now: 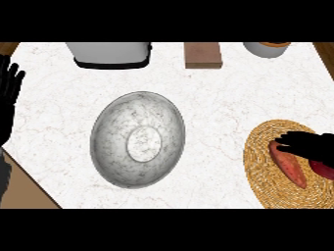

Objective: Pick the sweet potato from the placemat and place it in the bowl

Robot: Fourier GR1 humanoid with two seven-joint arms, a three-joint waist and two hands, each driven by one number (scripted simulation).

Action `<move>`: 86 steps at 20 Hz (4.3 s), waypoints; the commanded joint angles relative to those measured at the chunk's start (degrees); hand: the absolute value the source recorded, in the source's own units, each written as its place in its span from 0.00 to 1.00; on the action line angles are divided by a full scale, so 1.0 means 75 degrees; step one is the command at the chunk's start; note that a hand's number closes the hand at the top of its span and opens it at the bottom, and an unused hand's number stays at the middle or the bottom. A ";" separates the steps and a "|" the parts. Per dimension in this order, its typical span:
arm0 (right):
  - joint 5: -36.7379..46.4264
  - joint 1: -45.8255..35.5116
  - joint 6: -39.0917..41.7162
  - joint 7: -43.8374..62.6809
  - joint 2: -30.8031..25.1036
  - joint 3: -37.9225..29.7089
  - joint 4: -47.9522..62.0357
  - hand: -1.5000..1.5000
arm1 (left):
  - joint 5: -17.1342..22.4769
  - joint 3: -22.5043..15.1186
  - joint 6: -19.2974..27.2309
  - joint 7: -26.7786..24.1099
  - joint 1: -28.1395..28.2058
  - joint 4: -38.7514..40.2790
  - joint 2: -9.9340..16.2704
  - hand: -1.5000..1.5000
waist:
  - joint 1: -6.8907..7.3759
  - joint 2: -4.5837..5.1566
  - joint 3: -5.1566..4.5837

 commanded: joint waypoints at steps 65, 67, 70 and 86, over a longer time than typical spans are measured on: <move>-0.3141 0.3258 0.1187 0.8101 0.3069 -0.4598 -0.9400 1.00 | -0.0486 0.0425 -0.0372 -0.0070 0.0315 -0.0069 -0.0502 0.50 | -0.0209 -0.0043 -0.0029; -0.3705 0.2810 0.1408 0.8718 0.3183 -0.4483 -0.9472 1.00 | -0.0612 0.0339 -0.0143 0.0051 0.0092 -0.0132 -0.0598 0.50 | -0.0148 -0.0029 -0.0023; -0.3953 0.1760 0.1633 1.0153 0.3270 -0.3906 -0.9612 1.00 | -0.0410 0.0455 -0.0504 0.0117 0.0138 -0.0269 -0.0314 0.50 | 0.0027 -0.0031 -0.0037; -0.2263 -0.3963 0.1176 1.5290 0.5489 0.1035 -0.6378 1.00 | -0.0401 0.0507 -0.0453 0.0365 -0.0340 -0.0117 -0.0283 0.50 | 0.0163 -0.0032 -0.0027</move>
